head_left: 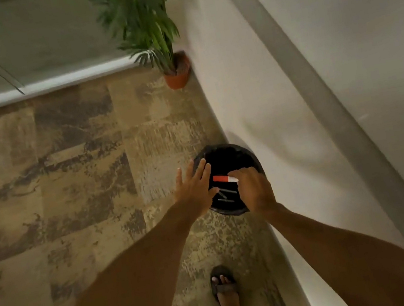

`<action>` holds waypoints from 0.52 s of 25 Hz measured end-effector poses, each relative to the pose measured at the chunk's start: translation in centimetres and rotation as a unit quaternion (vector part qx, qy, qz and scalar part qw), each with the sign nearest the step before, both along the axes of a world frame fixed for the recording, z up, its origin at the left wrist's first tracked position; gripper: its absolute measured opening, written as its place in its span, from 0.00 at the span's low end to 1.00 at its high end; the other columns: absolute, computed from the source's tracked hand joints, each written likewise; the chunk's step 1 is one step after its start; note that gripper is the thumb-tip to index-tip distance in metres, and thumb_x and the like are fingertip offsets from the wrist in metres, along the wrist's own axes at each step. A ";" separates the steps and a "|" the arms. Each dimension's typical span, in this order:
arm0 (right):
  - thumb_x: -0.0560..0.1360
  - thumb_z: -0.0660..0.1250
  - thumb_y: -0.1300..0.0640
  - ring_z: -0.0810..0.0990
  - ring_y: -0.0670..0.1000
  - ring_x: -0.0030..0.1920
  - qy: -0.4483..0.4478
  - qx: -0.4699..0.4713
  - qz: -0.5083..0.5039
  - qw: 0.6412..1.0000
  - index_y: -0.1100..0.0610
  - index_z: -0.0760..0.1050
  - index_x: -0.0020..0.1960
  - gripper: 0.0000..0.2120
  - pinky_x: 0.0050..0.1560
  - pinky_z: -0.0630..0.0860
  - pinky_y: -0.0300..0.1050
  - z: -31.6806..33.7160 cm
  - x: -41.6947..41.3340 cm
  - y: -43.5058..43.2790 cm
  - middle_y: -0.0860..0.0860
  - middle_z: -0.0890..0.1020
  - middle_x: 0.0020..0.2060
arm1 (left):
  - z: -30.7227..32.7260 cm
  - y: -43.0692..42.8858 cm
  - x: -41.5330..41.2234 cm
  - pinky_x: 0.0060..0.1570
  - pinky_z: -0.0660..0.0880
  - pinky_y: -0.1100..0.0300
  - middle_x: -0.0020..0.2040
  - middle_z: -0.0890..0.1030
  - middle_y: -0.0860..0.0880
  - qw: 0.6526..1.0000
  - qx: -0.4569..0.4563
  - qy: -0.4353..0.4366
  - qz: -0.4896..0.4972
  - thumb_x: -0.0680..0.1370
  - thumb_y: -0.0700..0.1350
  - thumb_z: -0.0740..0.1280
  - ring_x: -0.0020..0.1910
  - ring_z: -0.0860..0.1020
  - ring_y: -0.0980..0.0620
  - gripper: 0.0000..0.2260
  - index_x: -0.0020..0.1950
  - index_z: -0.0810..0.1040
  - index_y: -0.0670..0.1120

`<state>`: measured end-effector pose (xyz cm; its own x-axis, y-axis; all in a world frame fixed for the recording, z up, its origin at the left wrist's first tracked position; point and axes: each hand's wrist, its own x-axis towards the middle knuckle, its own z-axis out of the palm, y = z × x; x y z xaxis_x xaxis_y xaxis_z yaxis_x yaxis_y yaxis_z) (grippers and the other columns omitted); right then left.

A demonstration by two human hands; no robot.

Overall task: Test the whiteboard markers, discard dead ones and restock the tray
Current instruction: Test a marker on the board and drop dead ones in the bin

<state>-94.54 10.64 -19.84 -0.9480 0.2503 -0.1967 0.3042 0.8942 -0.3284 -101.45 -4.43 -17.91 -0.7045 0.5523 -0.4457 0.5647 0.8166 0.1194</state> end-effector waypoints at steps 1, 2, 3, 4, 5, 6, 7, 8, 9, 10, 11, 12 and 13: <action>0.77 0.61 0.62 0.76 0.55 0.57 -0.004 0.001 -0.001 1.000 0.54 0.73 0.66 0.18 0.56 0.75 0.49 -1.5 -0.7 0.4 0.54 0.79 0.57 | -1.5 0.3 -0.6 0.74 0.42 0.43 0.79 0.41 0.50 1.000 -0.005 -0.003 0.001 0.82 0.57 0.50 0.77 0.40 0.46 0.30 0.78 0.42 0.47; 0.77 0.61 0.63 0.76 0.55 0.56 -0.008 0.005 -0.001 1.000 0.54 0.73 0.65 0.17 0.55 0.76 0.49 -2.8 -1.3 0.6 0.54 0.79 0.56 | -2.8 0.6 -1.1 0.74 0.42 0.43 0.79 0.41 0.49 1.000 -0.006 -0.005 0.004 0.83 0.56 0.50 0.77 0.40 0.46 0.29 0.78 0.42 0.47; 0.78 0.60 0.63 0.76 0.56 0.56 -0.019 0.012 0.002 1.000 0.54 0.73 0.65 0.17 0.54 0.75 0.49 -4.3 -2.0 0.9 0.54 0.79 0.55 | -4.2 0.9 -1.6 0.74 0.42 0.44 0.79 0.41 0.49 1.000 -0.006 -0.009 0.009 0.83 0.55 0.51 0.77 0.40 0.46 0.29 0.78 0.43 0.46; 0.78 0.59 0.63 0.76 0.56 0.56 -0.030 0.019 0.006 0.999 0.54 0.73 0.65 0.17 0.54 0.74 0.50 -5.4 -2.6 1.0 0.54 0.79 0.55 | -5.5 1.2 -2.0 0.74 0.42 0.44 0.79 0.41 0.49 1.000 -0.006 -0.012 0.013 0.83 0.55 0.51 0.77 0.40 0.45 0.29 0.78 0.43 0.46; 0.78 0.58 0.62 0.76 0.56 0.56 -0.041 0.024 0.012 0.999 0.54 0.73 0.65 0.16 0.54 0.74 0.50 -6.5 -3.2 1.1 0.54 0.79 0.54 | -6.7 1.4 -2.3 0.74 0.42 0.44 0.79 0.41 0.49 1.000 -0.005 -0.015 0.017 0.83 0.55 0.51 0.77 0.40 0.45 0.29 0.78 0.43 0.46; 0.78 0.58 0.62 0.75 0.56 0.56 -0.049 0.029 0.016 0.998 0.54 0.73 0.64 0.16 0.53 0.74 0.50 -7.5 -3.7 1.2 0.54 0.79 0.54 | -7.8 1.6 -2.6 0.74 0.42 0.43 0.79 0.41 0.48 1.000 -0.005 -0.020 0.020 0.83 0.54 0.52 0.77 0.41 0.45 0.29 0.78 0.43 0.46; 0.79 0.58 0.62 0.75 0.57 0.55 -0.052 0.032 0.020 0.998 0.54 0.73 0.64 0.16 0.53 0.73 0.50 -8.4 -4.2 1.4 0.54 0.79 0.54 | -8.8 1.8 -2.8 0.74 0.43 0.43 0.79 0.42 0.48 0.999 -0.005 -0.025 0.026 0.83 0.54 0.52 0.77 0.41 0.45 0.29 0.78 0.43 0.45; 0.79 0.57 0.62 0.75 0.57 0.55 -0.057 0.032 0.021 0.998 0.54 0.73 0.64 0.16 0.53 0.73 0.50 -9.4 -4.6 1.6 0.54 0.79 0.53 | -9.9 2.0 -3.0 0.74 0.43 0.43 0.79 0.42 0.48 0.999 -0.004 -0.032 0.033 0.83 0.54 0.53 0.77 0.41 0.44 0.29 0.78 0.44 0.46; 0.79 0.57 0.62 0.75 0.58 0.55 -0.062 0.027 0.017 0.998 0.54 0.74 0.65 0.16 0.53 0.72 0.51 -10.0 -5.0 1.8 0.55 0.79 0.53 | -10.7 2.1 -3.1 0.74 0.43 0.43 0.79 0.42 0.48 0.998 -0.004 -0.039 0.040 0.83 0.54 0.53 0.77 0.41 0.44 0.29 0.78 0.44 0.46; 0.79 0.57 0.62 0.75 0.58 0.55 -0.069 0.014 0.011 0.997 0.54 0.74 0.65 0.16 0.54 0.72 0.51 -10.7 -5.3 1.9 0.55 0.79 0.53 | -11.4 2.1 -3.1 0.74 0.43 0.42 0.79 0.42 0.48 0.998 -0.003 -0.045 0.047 0.83 0.54 0.53 0.77 0.41 0.44 0.29 0.78 0.44 0.46; 0.79 0.57 0.63 0.75 0.59 0.55 -0.074 -0.004 0.003 0.997 0.55 0.75 0.64 0.16 0.56 0.72 0.52 -11.3 -5.5 2.1 0.56 0.79 0.54 | -12.0 2.1 -3.2 0.74 0.43 0.42 0.79 0.43 0.48 0.997 -0.002 -0.052 0.054 0.83 0.54 0.53 0.77 0.41 0.44 0.29 0.78 0.44 0.46; 0.78 0.59 0.64 0.75 0.59 0.56 -0.076 -0.023 -0.007 0.997 0.55 0.75 0.64 0.17 0.58 0.72 0.52 -12.0 -5.7 2.2 0.56 0.79 0.54 | -12.4 2.1 -3.2 0.74 0.43 0.42 0.79 0.43 0.48 0.997 -0.001 -0.057 0.060 0.83 0.53 0.53 0.77 0.41 0.44 0.28 0.78 0.44 0.45; 0.77 0.60 0.65 0.75 0.58 0.56 -0.075 -0.041 -0.021 0.996 0.55 0.75 0.64 0.17 0.59 0.73 0.52 -12.5 -5.9 2.2 0.56 0.79 0.55 | -12.7 1.9 -3.3 0.74 0.42 0.42 0.79 0.43 0.48 0.996 -0.001 -0.061 0.065 0.83 0.53 0.53 0.77 0.41 0.44 0.28 0.78 0.45 0.45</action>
